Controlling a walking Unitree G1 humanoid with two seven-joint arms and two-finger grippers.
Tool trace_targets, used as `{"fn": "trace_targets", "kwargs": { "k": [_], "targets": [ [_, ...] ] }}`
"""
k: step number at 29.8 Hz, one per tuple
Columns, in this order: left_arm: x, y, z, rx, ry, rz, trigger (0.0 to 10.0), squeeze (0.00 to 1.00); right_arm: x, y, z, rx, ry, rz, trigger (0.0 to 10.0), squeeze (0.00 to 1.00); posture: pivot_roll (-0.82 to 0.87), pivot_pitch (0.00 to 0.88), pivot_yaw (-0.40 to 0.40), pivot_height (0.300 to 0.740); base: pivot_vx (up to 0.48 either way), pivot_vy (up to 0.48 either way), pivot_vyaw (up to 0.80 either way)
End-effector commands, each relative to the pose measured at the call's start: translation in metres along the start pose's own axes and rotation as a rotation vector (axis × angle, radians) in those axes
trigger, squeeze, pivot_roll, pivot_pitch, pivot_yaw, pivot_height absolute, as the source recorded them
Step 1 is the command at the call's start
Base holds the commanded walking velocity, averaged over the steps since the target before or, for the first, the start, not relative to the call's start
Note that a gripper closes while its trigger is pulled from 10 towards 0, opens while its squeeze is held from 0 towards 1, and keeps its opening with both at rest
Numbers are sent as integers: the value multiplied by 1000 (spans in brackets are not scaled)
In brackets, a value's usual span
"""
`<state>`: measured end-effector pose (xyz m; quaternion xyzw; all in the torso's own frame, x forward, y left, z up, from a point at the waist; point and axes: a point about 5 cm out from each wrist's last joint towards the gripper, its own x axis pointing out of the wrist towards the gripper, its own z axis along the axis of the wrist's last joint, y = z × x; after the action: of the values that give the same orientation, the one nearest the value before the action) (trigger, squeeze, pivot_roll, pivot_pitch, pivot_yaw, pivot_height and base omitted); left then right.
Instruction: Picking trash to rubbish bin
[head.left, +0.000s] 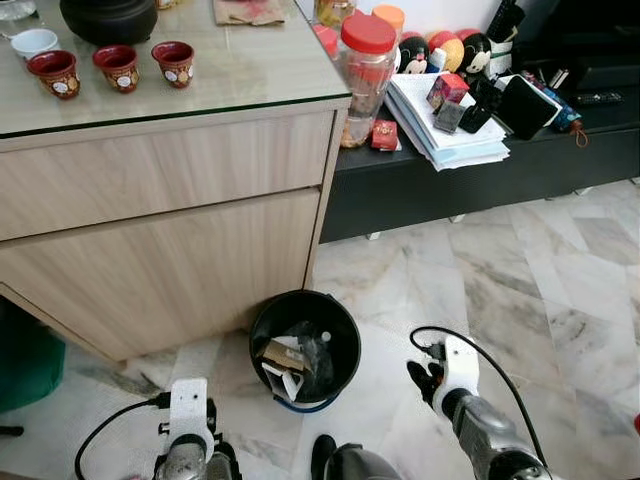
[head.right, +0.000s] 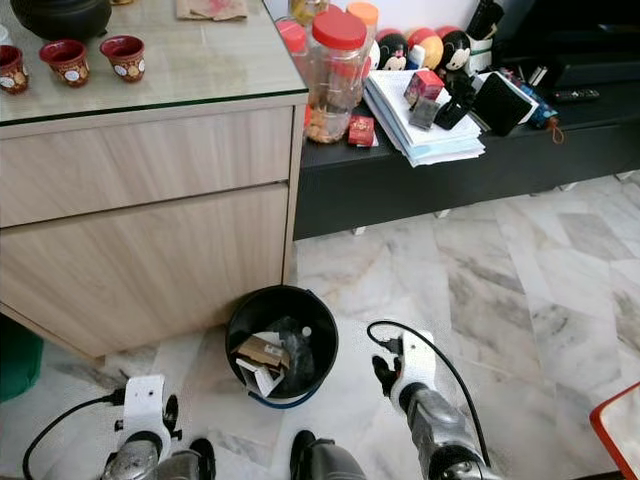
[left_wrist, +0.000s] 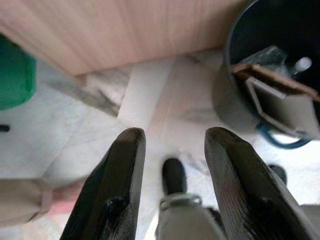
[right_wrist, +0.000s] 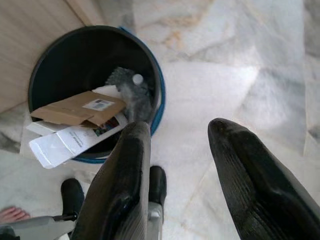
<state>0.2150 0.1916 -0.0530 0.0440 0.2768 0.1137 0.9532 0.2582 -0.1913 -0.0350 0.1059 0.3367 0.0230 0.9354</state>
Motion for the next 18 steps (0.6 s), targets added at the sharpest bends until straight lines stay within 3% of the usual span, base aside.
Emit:
{"fn": "trace_targets", "kwargs": {
  "k": [1,7,11,18],
  "targets": [
    [-8,-2,-19,21,82,-5,10000,0,-5,-12,-10,34,26,-50,10000,0,46,191,-142,740,0,0,0],
    [-23,3,-51,50,239,2,10000,0,-12,-24,-25,77,50,-115,10000,0,47,178,-147,740,0,0,0],
    [-26,5,-57,55,249,11,10000,0,-17,-30,-32,89,64,-151,10000,0,50,171,-146,740,0,0,-219],
    [-22,6,-49,38,217,20,10000,0,-20,-35,-38,102,69,-171,10000,0,53,178,-154,740,0,0,-709]
  ]
}}
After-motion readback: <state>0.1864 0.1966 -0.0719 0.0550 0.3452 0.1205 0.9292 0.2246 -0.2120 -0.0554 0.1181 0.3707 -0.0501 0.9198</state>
